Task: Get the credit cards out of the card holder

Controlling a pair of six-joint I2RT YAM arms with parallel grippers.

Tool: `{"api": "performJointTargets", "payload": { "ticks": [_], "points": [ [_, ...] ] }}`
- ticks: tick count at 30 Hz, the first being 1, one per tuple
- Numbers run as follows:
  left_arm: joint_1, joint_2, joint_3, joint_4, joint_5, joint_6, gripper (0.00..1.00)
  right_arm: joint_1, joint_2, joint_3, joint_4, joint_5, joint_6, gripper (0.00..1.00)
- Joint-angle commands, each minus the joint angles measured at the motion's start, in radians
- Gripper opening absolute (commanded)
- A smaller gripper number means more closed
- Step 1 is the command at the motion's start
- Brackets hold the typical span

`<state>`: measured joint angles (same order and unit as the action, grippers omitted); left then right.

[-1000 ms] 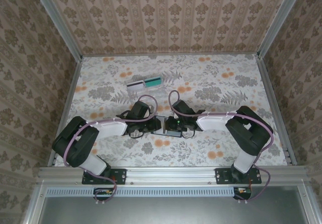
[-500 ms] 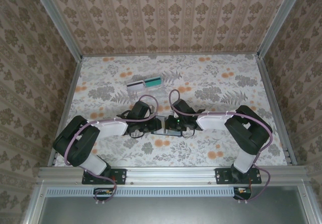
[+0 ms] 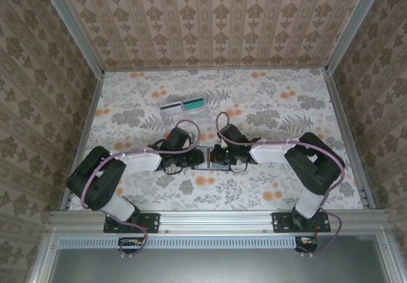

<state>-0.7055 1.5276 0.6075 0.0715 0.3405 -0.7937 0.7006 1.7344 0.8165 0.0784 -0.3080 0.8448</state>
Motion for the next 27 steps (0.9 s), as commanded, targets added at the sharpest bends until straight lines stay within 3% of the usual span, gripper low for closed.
{"api": "performJointTargets", "payload": {
  "ticks": [1,19,27],
  "points": [
    [0.009,-0.011,-0.012,-0.121,-0.037,-0.001,0.30,-0.019,-0.019,-0.029,0.012,-0.017,0.019,0.01],
    [0.037,-0.031,-0.027,-0.130,-0.028,0.007,0.30,-0.056,-0.067,-0.072,-0.009,-0.021,0.000,0.00],
    [0.037,-0.035,-0.022,-0.136,-0.020,0.013,0.30,-0.094,-0.168,-0.129,-0.022,-0.044,-0.026,0.00]
  ]
}}
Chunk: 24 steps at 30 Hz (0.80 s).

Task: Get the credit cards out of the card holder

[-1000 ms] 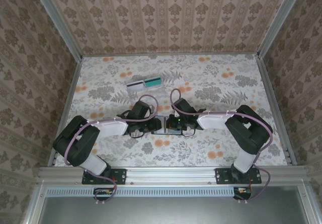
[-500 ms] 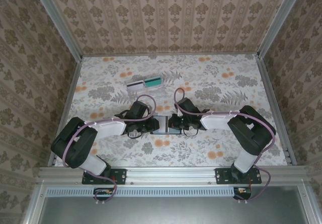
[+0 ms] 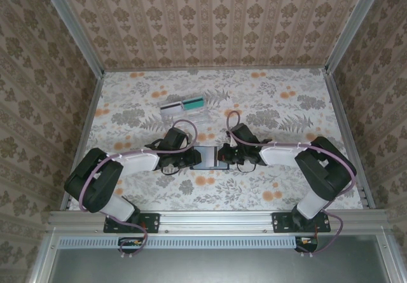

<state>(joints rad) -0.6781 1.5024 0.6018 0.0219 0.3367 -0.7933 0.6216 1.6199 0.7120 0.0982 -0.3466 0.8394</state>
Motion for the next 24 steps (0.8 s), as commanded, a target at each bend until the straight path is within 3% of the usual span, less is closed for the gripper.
{"api": "performJointTargets", "payload": {
  "ticks": [1,14,22,24],
  "points": [
    [0.009,-0.010,-0.014,-0.088,-0.015,0.014,0.30,-0.019,-0.071,-0.029,-0.054,-0.004,-0.025,0.00],
    [0.016,-0.166,0.049,-0.196,-0.039,0.049,0.34,-0.053,-0.371,-0.007,-0.296,0.044,-0.169,0.00],
    [0.080,-0.476,0.103,-0.399,-0.169,0.101,0.74,-0.012,-0.408,0.166,-0.448,0.204,-0.392,0.00],
    [0.103,-0.586,0.110,-0.459,-0.219,0.106,0.94,0.015,-0.366,0.244,-0.486,0.269,-0.472,0.00]
  ]
}}
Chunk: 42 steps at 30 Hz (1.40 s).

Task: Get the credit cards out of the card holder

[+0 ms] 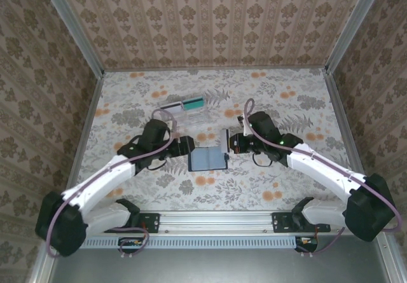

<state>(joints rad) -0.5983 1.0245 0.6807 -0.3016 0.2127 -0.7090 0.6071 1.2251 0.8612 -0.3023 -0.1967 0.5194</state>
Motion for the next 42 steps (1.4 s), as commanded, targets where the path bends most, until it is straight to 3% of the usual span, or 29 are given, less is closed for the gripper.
{"api": "performJointTargets", "payload": {
  "ticks": [1,6,15,24,30,42],
  "points": [
    [0.033,-0.154,0.031,-0.155,-0.116,0.024,0.98,0.044,0.054,0.136,-0.102,0.147,-0.188,0.00],
    [0.070,-0.364,0.078,-0.292,-0.205,0.056,1.00,0.129,0.261,0.383,-0.190,0.306,-0.432,0.00],
    [0.074,-0.544,0.143,-0.480,-0.401,0.031,1.00,0.243,0.576,0.742,-0.257,0.522,-0.893,0.00],
    [0.073,-0.678,0.177,-0.590,-0.476,0.031,1.00,0.263,0.790,0.945,-0.205,0.555,-1.251,0.00],
    [0.072,-0.736,0.189,-0.638,-0.530,0.034,1.00,0.273,0.861,0.984,-0.120,0.577,-1.466,0.00],
    [0.072,-0.745,0.198,-0.668,-0.555,0.041,1.00,0.281,1.017,1.131,-0.046,0.602,-1.684,0.00]
  ]
}}
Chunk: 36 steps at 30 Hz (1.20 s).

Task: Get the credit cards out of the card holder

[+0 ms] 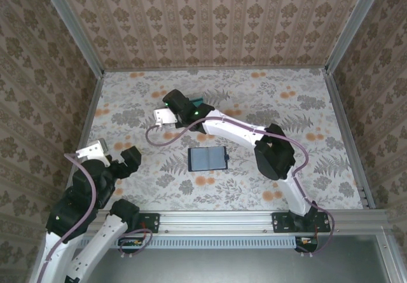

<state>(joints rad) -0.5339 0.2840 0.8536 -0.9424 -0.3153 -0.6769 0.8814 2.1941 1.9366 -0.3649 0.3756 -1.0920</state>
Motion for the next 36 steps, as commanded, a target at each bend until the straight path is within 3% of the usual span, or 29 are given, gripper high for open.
{"api": "performJointTargets", "payload": {
  "ticks": [1,6,36],
  "points": [
    [0.008,-0.007,0.024,-0.032,-0.031,0.008,1.00,0.006,0.060,0.067,0.016,0.028,-0.072,0.00],
    [0.009,-0.006,0.018,-0.027,-0.033,0.002,1.00,0.003,0.119,0.144,-0.010,0.027,-0.062,0.00],
    [0.008,-0.008,-0.006,-0.022,-0.033,-0.001,1.00,-0.033,0.209,0.149,0.050,0.048,-0.037,0.02]
  ]
}}
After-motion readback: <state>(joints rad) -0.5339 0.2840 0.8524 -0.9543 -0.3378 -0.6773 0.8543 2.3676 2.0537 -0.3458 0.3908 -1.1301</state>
